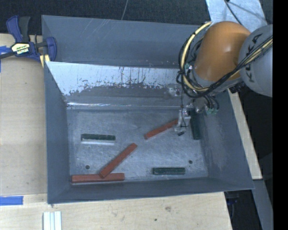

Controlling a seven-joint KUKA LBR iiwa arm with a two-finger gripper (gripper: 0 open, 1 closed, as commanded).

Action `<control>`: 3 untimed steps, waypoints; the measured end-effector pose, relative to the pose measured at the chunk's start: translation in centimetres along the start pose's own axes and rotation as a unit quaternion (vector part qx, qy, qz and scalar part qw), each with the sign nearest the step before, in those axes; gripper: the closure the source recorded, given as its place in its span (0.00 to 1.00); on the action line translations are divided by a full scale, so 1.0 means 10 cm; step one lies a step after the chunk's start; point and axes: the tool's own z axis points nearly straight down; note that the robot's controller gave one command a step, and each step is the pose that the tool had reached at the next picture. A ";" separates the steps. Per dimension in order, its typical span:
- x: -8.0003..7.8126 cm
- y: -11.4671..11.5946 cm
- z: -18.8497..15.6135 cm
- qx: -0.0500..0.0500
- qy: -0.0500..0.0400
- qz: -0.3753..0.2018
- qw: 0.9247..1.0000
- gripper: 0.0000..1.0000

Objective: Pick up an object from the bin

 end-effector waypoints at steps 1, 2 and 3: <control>0.00 -0.01 0.51 -0.001 0.005 -0.010 1.000 0.00; -0.06 -0.02 0.24 0.000 0.000 -0.073 0.997 0.00; 0.03 0.00 0.85 -0.002 0.005 -0.049 0.999 0.00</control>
Offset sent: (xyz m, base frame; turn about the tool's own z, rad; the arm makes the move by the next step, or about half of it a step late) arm 0.0053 -0.0012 -0.0255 -0.1455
